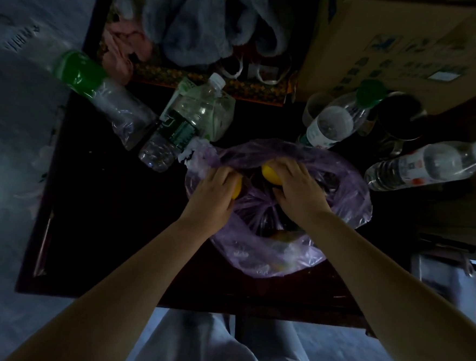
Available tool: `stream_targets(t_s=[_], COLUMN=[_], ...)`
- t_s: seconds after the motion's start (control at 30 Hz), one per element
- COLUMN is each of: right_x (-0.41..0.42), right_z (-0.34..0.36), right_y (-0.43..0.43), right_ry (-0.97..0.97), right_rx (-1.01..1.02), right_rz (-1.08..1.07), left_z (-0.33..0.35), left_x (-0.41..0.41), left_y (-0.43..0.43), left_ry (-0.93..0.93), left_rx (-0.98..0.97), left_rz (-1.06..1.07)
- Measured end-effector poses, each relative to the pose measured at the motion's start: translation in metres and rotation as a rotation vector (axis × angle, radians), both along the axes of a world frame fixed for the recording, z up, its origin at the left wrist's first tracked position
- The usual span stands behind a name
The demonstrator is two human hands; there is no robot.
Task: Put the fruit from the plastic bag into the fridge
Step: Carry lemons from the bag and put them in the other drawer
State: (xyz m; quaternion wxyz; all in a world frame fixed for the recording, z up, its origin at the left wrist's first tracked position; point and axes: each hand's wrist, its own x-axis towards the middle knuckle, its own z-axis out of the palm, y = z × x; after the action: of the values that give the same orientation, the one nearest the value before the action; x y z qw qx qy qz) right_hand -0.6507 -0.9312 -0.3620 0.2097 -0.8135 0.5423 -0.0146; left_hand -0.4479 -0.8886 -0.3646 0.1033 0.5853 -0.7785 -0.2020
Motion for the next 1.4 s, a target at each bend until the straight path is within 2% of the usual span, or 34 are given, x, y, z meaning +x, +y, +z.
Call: stream_targets(t_s=[0.2, 0.33, 0.5, 0.73, 0.9, 1.07, 1.2, 1.4], right_x=[0.009, 0.013, 0.011, 0.005, -0.012, -0.039, -0.061, -0.071], right_z=[-0.006, -0.009, 0.0, 0.057, 0.1, 0.147, 0.179, 0.217], right_y=[-0.005, 0.0, 0.006, 0.03, 0.071, 0.133, 0.197, 0.303], right_ry=[0.041, 0.052, 0.005, -0.106, -0.143, -0.128, -0.065, 0.003], right_rx=[0.055, 0.06, 0.039, -0.06, -0.22, -0.419, -0.542, -0.684], right_rz=[-0.028, -0.043, -0.078, -0.277, -0.456, -0.722, -0.938, -1.216], left_z=[-0.005, -0.011, -0.006, 0.041, 0.082, 0.124, 0.16, 0.204], left_x=[0.001, 0.001, 0.0, -0.01, -0.031, -0.075, -0.116, -0.165], left_y=[-0.004, -0.002, -0.001, 0.001, 0.002, 0.014, 0.045, 0.104], left_ry=[-0.034, -0.05, -0.042, 0.14, 0.238, 0.352, 0.436, 0.486], left_rx=[0.138, 0.158, 0.096, -0.078, -0.134, -0.129, -0.132, -0.244], left_rz=[0.073, 0.055, 0.022, -0.063, -0.207, -0.435, -0.646, -0.931])
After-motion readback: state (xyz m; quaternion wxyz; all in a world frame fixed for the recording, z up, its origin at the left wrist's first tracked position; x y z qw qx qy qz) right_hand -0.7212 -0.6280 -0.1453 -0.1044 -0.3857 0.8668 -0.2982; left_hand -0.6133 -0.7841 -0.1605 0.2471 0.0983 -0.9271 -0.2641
